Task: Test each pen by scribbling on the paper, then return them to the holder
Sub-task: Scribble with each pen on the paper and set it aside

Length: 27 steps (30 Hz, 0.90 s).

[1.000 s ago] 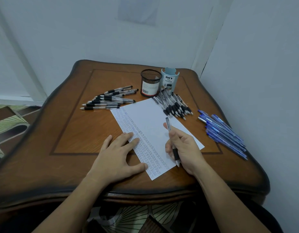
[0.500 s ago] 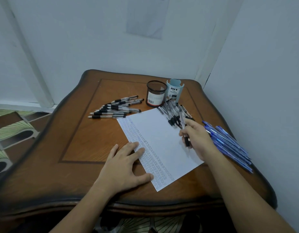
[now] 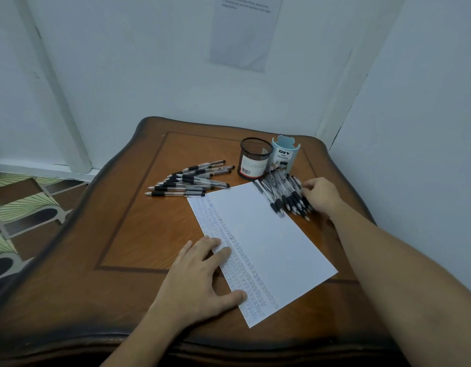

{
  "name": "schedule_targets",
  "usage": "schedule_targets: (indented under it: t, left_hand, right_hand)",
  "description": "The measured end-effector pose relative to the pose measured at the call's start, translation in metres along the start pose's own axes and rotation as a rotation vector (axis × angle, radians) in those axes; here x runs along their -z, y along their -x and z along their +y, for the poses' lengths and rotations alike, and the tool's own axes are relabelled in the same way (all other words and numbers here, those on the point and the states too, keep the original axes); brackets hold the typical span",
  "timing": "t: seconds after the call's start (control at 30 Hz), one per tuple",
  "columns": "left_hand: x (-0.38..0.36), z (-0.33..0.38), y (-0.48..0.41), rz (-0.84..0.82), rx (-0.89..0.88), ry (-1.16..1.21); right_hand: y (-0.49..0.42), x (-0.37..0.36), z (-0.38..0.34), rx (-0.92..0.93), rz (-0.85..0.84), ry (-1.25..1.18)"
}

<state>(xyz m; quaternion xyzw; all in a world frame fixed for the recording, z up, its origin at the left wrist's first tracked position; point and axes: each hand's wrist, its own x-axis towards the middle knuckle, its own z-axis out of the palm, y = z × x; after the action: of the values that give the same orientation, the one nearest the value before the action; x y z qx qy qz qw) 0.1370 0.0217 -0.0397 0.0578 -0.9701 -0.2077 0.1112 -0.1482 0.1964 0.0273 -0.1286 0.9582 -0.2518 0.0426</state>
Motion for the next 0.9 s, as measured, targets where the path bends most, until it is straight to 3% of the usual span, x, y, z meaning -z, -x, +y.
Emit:
schedule_targets:
  t: [0.17,0.3,0.47,0.6,0.9]
  left_hand:
    - [0.003,0.001,-0.001,-0.032,0.008,-0.066]
    - [0.008,0.001,-0.001,-0.065,0.012,-0.088]
    - [0.013,-0.009,-0.003,-0.017,0.028,-0.071]
    - [0.018,-0.016,-0.005,-0.059,0.072,-0.091]
    - [0.018,-0.018,-0.008,-0.140,0.146,-0.158]
  right_hand:
    - [-0.001,-0.001,0.002,0.043,0.092,0.037]
    - [0.005,-0.010,-0.026,0.284,0.227,0.080]
    - [0.013,-0.053,-0.087,0.543,-0.013,0.035]
    - [0.016,-0.087,-0.111,0.490,-0.149,-0.052]
    - [0.009,-0.105,-0.119,0.407,-0.036,-0.052]
